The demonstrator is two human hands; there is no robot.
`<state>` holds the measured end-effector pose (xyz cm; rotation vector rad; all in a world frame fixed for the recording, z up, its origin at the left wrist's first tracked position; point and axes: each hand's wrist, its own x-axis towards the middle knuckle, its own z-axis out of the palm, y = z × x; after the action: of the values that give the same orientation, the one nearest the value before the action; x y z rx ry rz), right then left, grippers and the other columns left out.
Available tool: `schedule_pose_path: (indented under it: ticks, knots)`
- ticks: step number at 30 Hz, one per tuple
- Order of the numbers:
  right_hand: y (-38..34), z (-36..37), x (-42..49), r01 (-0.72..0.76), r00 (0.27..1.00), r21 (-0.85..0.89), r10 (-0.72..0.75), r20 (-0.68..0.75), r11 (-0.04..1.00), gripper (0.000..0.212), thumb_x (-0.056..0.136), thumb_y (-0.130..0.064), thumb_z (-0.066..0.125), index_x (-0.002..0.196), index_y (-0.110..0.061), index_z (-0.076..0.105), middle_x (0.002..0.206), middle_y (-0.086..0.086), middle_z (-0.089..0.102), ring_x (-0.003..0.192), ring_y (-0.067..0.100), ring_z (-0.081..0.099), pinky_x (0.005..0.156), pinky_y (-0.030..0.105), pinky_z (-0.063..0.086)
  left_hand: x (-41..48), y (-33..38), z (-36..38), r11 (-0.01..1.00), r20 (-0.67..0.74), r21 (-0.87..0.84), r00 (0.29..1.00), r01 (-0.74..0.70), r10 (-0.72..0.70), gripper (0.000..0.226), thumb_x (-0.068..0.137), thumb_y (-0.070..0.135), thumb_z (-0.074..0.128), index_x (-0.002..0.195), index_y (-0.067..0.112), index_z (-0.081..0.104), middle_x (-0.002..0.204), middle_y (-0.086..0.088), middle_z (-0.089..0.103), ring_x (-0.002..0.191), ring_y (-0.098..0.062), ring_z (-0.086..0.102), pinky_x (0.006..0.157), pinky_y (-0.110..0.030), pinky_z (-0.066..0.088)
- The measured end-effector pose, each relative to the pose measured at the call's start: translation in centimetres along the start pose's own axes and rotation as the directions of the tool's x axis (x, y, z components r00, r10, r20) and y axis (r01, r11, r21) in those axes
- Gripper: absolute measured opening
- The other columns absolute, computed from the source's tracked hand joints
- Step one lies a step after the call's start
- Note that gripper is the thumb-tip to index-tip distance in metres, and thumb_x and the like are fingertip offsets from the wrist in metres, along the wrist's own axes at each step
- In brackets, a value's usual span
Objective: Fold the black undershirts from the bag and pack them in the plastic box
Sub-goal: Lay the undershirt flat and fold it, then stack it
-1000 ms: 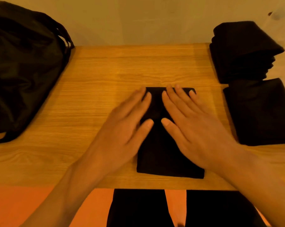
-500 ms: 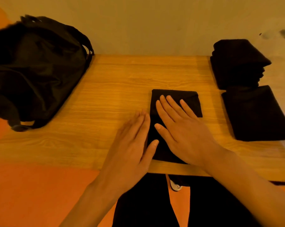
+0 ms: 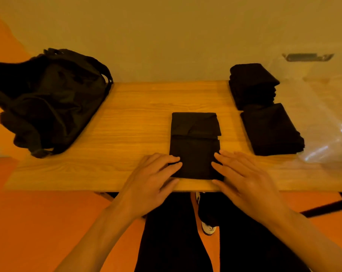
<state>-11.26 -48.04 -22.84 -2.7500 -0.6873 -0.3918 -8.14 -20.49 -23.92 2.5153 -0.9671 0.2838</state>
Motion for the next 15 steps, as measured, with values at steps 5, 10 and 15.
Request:
schedule_pose_path:
  ticks: [5,10,15]
  knots:
    - [0.4,0.3,-1.3,0.020,0.998,-0.012,-0.021,-0.064,1.000,0.041,0.097,-0.036,0.055,0.130,-0.016,0.066,0.137,0.005,0.063,0.123,0.020,0.060,0.100,0.040,0.053,0.3,-0.4,-1.0,0.991,-0.038,0.108,0.996,-0.079,0.084,0.035,0.094,0.032,0.058,0.118,0.011,0.072,0.116,-0.002,0.066,0.105,-0.019,0.060,0.081,-0.035,0.048]
    - [0.5,-0.1,-0.8,0.129,0.990,-0.085,-0.133,-0.054,0.988,0.030,0.097,-0.032,0.054,0.113,-0.015,0.074,0.108,0.002,0.071,0.098,0.019,0.066,0.080,0.038,0.057,0.7,-0.4,-1.3,0.967,-0.032,0.184,0.982,-0.178,0.187,0.026,0.093,0.026,0.057,0.106,0.011,0.073,0.105,-0.003,0.065,0.095,-0.016,0.055,0.078,-0.028,0.043]
    - [0.2,-0.6,-0.4,0.077,0.997,-0.045,-0.078,-0.027,0.996,0.029,0.085,-0.027,0.071,0.111,-0.014,0.074,0.103,0.001,0.069,0.093,0.018,0.067,0.075,0.032,0.060,0.7,-0.2,-0.7,0.953,-0.002,0.236,0.981,-0.189,0.195,0.027,0.097,0.024,0.052,0.113,0.009,0.069,0.103,-0.006,0.063,0.091,-0.018,0.057,0.072,-0.032,0.051]
